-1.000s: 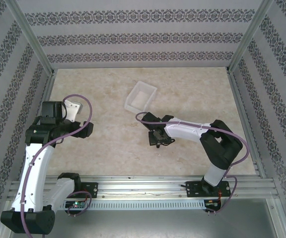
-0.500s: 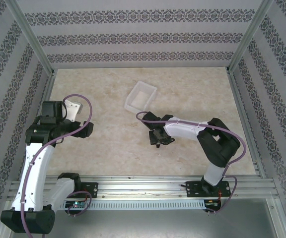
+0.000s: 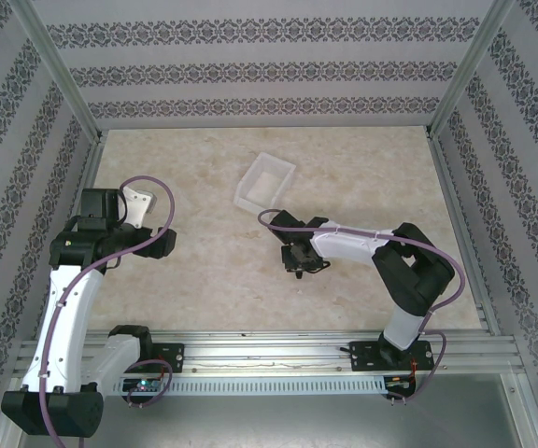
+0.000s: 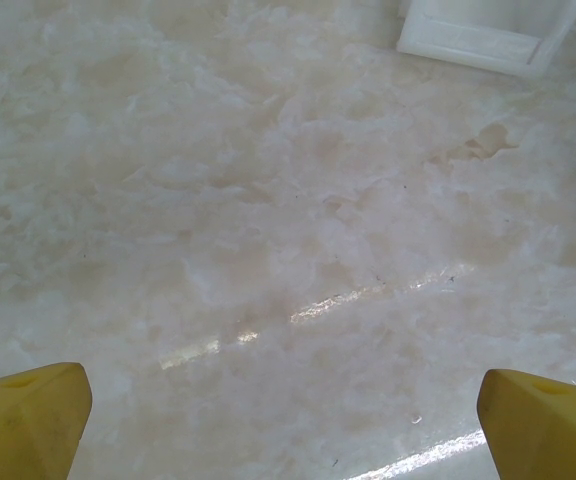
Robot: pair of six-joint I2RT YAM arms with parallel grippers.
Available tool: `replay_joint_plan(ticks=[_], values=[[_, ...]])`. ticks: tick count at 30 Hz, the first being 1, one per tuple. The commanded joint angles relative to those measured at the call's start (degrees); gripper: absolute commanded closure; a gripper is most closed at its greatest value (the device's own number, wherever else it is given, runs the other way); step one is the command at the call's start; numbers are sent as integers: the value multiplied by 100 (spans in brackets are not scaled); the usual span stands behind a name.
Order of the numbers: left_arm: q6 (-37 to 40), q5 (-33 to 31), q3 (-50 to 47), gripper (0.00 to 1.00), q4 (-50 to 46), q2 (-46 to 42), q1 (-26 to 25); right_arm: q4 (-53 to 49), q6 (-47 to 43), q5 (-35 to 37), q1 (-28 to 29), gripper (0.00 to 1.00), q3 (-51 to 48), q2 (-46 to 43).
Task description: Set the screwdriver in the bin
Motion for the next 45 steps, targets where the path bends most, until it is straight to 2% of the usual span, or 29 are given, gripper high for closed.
replay_joint_plan(ticks=[1,13,29,40,45], values=[[-92,3,9,1,124,-9,2,-76,67,26,-20,70,-256,106],[-44,-25,130,1,55,7,2,21,-20,204,59,82,-300,-143],[77,-40,52,1,135,-44,2,-364,-254,59,-96,82,149,-836],[58,-35,154,1,38,-133,2,-513,-405,-284,-401,82,370,-1474],[66,-39,176,1,10,-158,2,-903,-672,-159,-450,82,864,-1558]])
